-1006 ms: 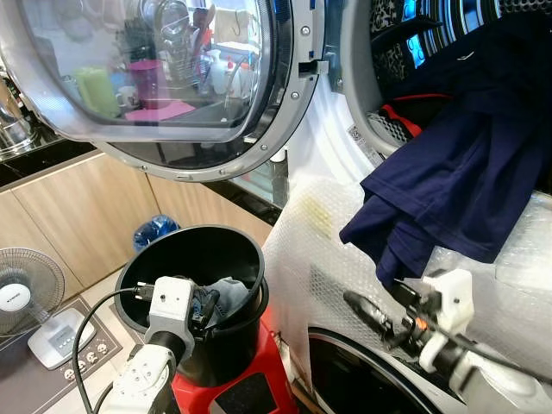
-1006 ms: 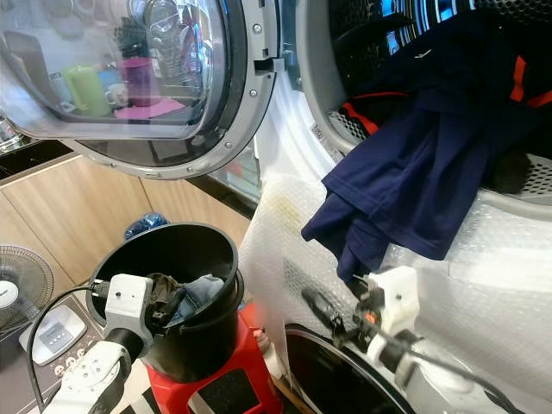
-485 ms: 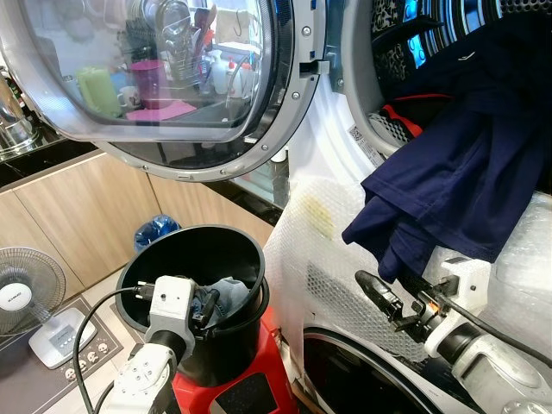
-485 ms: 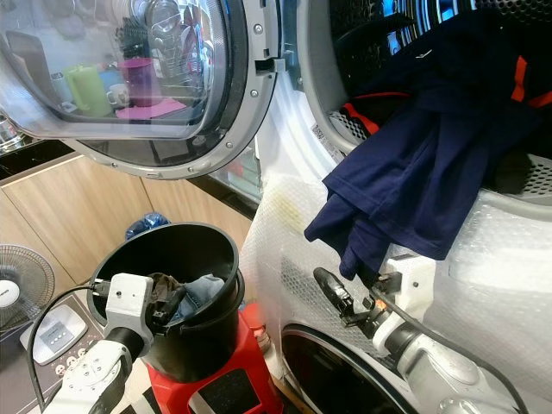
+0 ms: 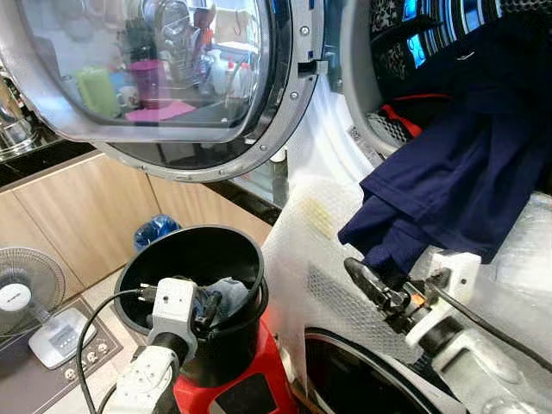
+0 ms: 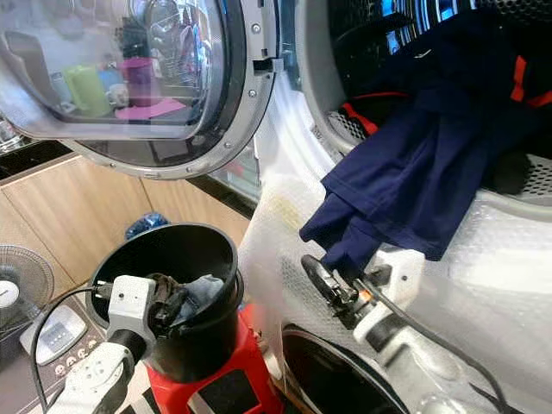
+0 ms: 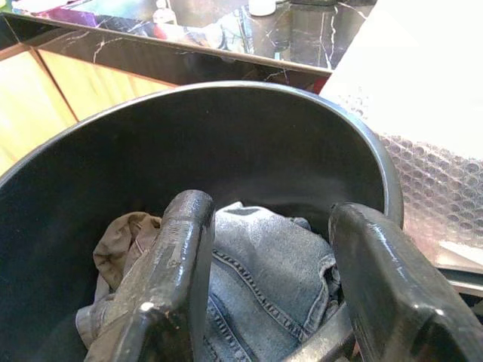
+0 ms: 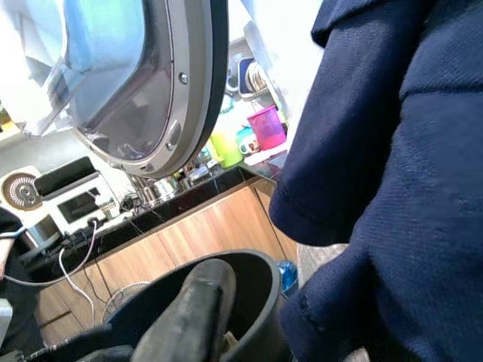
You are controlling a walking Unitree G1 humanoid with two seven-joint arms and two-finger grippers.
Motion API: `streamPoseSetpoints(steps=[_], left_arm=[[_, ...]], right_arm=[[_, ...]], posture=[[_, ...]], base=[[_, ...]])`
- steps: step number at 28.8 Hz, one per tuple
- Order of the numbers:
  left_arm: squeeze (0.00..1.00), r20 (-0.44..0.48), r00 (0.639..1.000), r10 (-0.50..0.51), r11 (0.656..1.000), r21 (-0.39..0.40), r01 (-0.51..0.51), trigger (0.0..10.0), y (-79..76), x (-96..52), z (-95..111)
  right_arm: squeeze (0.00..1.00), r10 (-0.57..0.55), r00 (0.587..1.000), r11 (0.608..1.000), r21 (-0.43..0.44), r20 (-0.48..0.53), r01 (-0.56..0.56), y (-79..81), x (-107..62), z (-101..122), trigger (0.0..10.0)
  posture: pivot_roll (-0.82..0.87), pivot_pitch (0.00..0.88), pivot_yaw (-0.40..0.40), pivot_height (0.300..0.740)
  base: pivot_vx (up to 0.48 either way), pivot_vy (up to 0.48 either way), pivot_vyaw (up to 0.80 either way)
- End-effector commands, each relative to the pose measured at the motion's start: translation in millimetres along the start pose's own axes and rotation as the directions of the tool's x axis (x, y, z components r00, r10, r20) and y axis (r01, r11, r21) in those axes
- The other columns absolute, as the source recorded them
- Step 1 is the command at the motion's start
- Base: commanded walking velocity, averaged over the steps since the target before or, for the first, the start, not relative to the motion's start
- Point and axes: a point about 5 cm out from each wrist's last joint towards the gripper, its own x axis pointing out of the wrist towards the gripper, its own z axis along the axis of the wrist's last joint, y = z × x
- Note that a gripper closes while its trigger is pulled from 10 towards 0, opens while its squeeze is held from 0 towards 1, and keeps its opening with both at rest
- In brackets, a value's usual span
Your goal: Clothes washing
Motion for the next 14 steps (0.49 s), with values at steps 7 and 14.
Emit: streamPoseSetpoints(steps=[7,14], left_arm=[[0.00,-0.006,1.000,0.011,1.000,-0.001,-0.011,10.0,0.9,-3.2,-3.1],[0.00,-0.008,1.000,0.014,1.000,-0.005,-0.014,10.0,0.5,-4.4,-3.6]], right_arm=[[0.00,-0.023,0.999,0.999,0.026,-0.027,0.023,3.6,9.6,-4.7,0.0],[0.00,-0.100,0.994,0.994,0.045,-0.033,0.102,-4.6,10.3,-6.7,3.2]], posture=[[0.03,0.000,0.048,0.740],[0.03,0.000,0.049,0.740]], base=[[0.000,0.000,0.00],[0.000,0.000,0.00]])
